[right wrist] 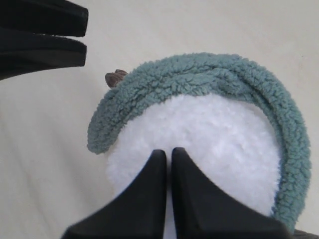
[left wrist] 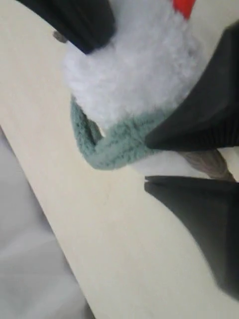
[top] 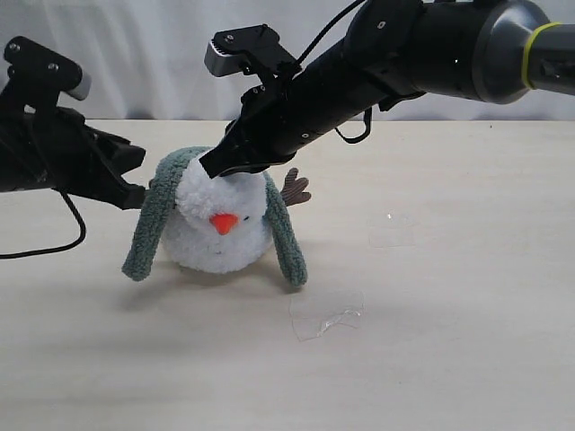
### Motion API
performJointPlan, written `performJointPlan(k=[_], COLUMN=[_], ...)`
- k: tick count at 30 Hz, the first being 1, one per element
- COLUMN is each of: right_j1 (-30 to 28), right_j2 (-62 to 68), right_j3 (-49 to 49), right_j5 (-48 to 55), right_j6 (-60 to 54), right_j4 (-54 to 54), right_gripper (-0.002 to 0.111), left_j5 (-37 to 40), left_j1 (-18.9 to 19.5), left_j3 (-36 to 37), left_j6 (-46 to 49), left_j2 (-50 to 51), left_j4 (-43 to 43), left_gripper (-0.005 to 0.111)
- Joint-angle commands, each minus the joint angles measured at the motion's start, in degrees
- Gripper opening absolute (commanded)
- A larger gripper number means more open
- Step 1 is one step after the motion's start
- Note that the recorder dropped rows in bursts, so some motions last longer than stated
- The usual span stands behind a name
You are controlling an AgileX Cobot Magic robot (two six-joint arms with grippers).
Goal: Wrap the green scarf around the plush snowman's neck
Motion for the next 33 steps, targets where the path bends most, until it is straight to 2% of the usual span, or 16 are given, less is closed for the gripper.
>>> performJointPlan(k=[1, 3, 6, 11, 14, 26, 29, 33], right_j1=[0.08, 0.08, 0.08, 0.08, 0.08, 0.08, 0.08, 0.08], right_j2=[-0.04, -0.04, -0.04, -0.04, -0.04, -0.04, -0.04, -0.04], right_j3=[-0.29, -0.29, -0.29, -0.29, -0.29, -0.29, -0.29, -0.29], right_j5=[0.31, 0.42, 0.66, 0.66, 0.66, 0.43, 0.43, 0.43], right_j6=[-0.04, -0.04, -0.04, -0.04, -0.04, 0.28, 0.28, 0.28], right_j4=[0.12, 0.12, 0.12, 0.12, 0.12, 0.12, 0.12, 0.12], right_gripper=[0.004, 0.004, 0.004, 0.004, 0.004, 0.004, 0.004, 0.004], left_j5=[7.11, 6.17, 3.68, 8.94, 9.57, 7.31, 7.55, 10.71], left_j1=[0.02, 0.02, 0.02, 0.02, 0.02, 0.02, 0.02, 0.02], left_j3=[-2.17, -3.03, -4.24, -5.82, -6.51, -6.06, -6.06, -6.06], left_j6=[3.74, 5.21, 5.5, 7.19, 7.19, 6.55, 1.86, -8.93], left_j2=[-0.01, 0.58, 2.92, 10.39, 13.51, 14.43, 14.43, 14.43], left_j4=[-1.22, -1.22, -1.22, -1.22, -1.22, -1.19, 2.73, 12.94], left_gripper=[0.005, 0.0, 0.0, 0.0, 0.0, 0.0, 0.0, 0.0])
